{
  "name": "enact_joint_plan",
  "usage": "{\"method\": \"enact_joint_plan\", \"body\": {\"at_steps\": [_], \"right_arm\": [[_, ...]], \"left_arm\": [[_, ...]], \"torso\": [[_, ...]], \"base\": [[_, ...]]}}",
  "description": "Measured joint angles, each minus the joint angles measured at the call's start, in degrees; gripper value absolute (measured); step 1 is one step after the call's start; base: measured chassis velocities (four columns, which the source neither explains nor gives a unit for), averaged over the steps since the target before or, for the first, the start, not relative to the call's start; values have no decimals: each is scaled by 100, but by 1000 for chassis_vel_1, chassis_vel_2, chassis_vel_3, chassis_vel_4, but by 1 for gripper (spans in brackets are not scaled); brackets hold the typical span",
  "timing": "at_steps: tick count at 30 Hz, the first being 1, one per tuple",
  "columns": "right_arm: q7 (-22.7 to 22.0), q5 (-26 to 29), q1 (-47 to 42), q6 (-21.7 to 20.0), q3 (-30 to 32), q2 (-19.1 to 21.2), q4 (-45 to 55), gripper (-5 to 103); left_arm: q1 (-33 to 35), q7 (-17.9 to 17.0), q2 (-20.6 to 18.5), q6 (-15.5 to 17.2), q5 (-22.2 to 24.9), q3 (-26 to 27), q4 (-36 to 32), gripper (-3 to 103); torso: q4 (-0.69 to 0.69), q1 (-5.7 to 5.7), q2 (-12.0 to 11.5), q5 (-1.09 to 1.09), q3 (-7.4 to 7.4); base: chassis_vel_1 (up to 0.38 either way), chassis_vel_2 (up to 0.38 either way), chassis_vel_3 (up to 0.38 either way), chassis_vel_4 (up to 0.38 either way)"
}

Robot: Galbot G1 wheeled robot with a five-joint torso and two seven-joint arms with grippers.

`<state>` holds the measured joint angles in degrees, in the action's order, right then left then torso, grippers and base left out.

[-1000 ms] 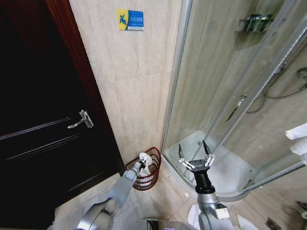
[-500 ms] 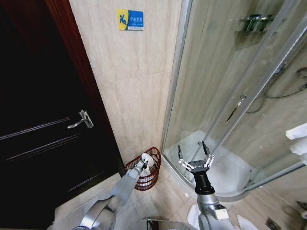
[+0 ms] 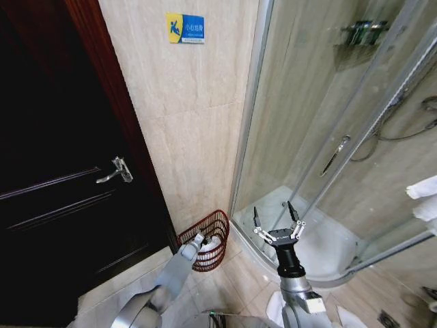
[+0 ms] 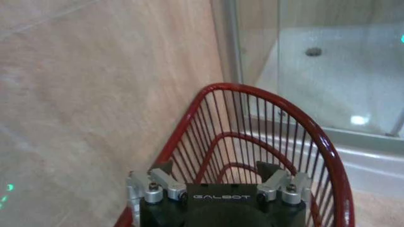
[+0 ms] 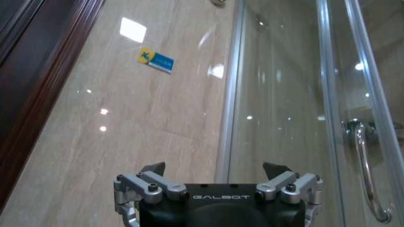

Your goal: Discard the used towel into the hamper.

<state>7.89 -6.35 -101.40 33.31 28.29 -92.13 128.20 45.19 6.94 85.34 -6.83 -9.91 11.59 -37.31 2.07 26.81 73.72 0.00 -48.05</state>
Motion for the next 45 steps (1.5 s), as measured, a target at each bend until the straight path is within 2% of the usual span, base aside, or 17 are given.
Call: {"method": "enact_joint_plan", "body": {"at_steps": [2, 4, 6, 8, 9, 10, 11, 13, 14, 15, 17, 18, 26, 30, 34, 39, 45], "right_arm": [[-2, 14, -2, -12, 0, 0, 22, 100], [-4, 54, -1, -51, 14, 0, 65, 100], [-5, 68, 4, -66, 21, 0, 72, 100], [-4, 85, 31, -82, 24, 0, 72, 100], [-4, 85, 31, -82, 24, 0, 72, 100], [1, 90, 35, -82, 23, 0, 71, 100], [1, 90, 35, -82, 23, 0, 71, 100], [7, 95, 33, -85, 19, 0, 79, 100], [11, 108, 32, -97, 12, 0, 119, 100], [11, 108, 32, -97, 12, 0, 119, 100], [17, 136, 36, -133, -5, 0, 183, 100], [17, 136, 36, -133, -5, 0, 183, 100], [27, 529, 161, -458, 178, 65, 501, 100], [15, 631, 194, -560, 199, 101, 609, 100], [13, 743, 272, -673, 214, 96, 725, 100], [29, 800, 311, -731, 216, 92, 779, 100], [104, 856, 359, -777, 176, 98, 770, 100]], "left_arm": [[62, 28, -50, -1, 81, 11, -117, 92], [297, 88, -226, 66, 434, 30, -551, 99], [418, 103, -290, 126, 569, 55, -764, 100], [809, 142, -464, 373, 961, 150, -1500, 100], [809, 142, -464, 373, 961, 150, -1500, 100], [1049, 161, -560, 561, 1187, 206, -1947, 100], [1049, 161, -560, 561, 1187, 206, -1947, 100], [1341, 205, -647, 689, 1379, 286, -2501, 100], [1649, 274, -758, 851, 1553, 367, -3058, 100], [1649, 274, -758, 851, 1553, 367, -3058, 100], [2094, 439, -870, 1084, 1704, 539, -3795, 100], [2094, 439, -870, 1084, 1704, 539, -3795, 100], [2958, 653, -853, 1406, 1845, 1327, -5581, 100], [3214, 646, -819, 1511, 1979, 1546, -6160, 100], [3732, 600, -737, 1720, 2471, 1789, -7231, 100], [4186, 542, -589, 1903, 2588, 1930, -7953, 100], [4905, 244, -162, 2154, 2505, 2126, -9156, 100]], "torso": [[1, 0, 0, 0, 0], [1, 0, 0, 1, 0], [2, 0, 0, 1, 0], [1, 0, 0, 0, 0], [1, 0, 0, 0, 0], [1, 0, 0, 0, 0], [1, 0, 0, 0, 0], [2, 0, 0, -1, 0], [0, -1, 1, 0, 1], [0, -1, 1, 0, 1], [2, 0, 0, -1, 0], [2, 0, 0, -1, 0], [0, 0, 0, -1, 0], [1, 0, 0, 0, 0], [0, -1, 1, 1, 0], [2, -1, 1, 0, 0], [1, -1, 1, 1, 0]], "base": [[0, 0, 0, 0], [0, 0, 0, 0], [0, 0, 0, 0], [0, 0, 0, 0], [0, 0, 0, 0], [0, 0, 0, 0], [0, 0, 0, 0], [0, 0, 0, 0], [0, 0, 0, 0], [0, 0, 0, 0], [0, 0, 0, 0], [0, 0, 0, 0], [0, 0, 0, 0], [0, 0, 0, 0], [0, 0, 0, 0], [0, 0, 0, 0], [0, 0, 0, 0]]}}
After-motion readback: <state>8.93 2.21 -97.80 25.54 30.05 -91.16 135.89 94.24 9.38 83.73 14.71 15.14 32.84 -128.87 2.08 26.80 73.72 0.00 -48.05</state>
